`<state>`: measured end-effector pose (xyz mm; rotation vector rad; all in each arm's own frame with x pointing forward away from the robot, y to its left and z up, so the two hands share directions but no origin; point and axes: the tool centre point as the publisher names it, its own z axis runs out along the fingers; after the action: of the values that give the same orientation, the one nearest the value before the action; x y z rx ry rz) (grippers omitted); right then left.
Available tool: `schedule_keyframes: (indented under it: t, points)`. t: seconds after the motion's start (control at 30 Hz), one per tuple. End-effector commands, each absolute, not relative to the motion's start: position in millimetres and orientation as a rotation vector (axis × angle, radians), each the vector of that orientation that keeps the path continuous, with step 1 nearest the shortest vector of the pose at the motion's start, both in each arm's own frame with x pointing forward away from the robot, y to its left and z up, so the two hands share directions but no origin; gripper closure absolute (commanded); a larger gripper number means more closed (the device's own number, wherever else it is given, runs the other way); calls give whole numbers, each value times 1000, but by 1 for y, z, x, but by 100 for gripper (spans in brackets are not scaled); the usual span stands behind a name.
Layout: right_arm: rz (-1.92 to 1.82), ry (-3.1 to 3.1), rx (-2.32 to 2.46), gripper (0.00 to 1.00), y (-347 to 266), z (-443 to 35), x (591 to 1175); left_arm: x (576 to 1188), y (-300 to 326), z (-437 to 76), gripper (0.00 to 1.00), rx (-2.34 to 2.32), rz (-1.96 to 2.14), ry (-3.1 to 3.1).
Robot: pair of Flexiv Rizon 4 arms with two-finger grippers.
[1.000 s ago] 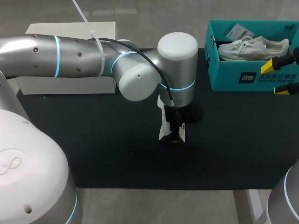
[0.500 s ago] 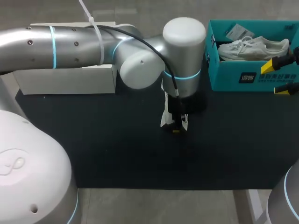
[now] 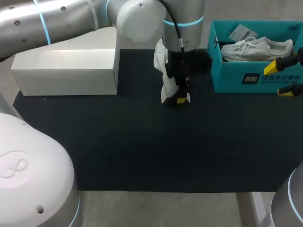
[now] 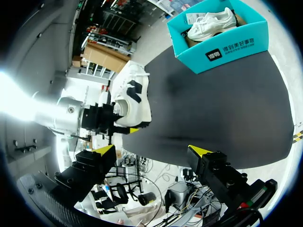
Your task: Take the shoe out of the shoebox, open the shoe tongue, remove and reinsert the insole, then place the shoe into the shoebox
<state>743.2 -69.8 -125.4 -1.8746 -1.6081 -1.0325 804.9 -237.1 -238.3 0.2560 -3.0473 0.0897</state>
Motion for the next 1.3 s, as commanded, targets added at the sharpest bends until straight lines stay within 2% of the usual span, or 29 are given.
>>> schedule_keyframes:
  t: [0.03,0.4,0.93,1.3]
  points:
    - [-1032,-1608,-1877,0,-69,-126,743,804,-213,-187,100,280,188,-3052]
    - [-1032,-1608,-1877,0,-69,-126,743,798,-210,-136,100,229,252,-3100]
    - [-1032,-1608,-1877,0,-69,-126,743,798,-211,-137,100,204,270,-3063]
    - [-1032,-1608,-1877,0,-69,-126,743,823,-147,-118,100,73,278,-2950]
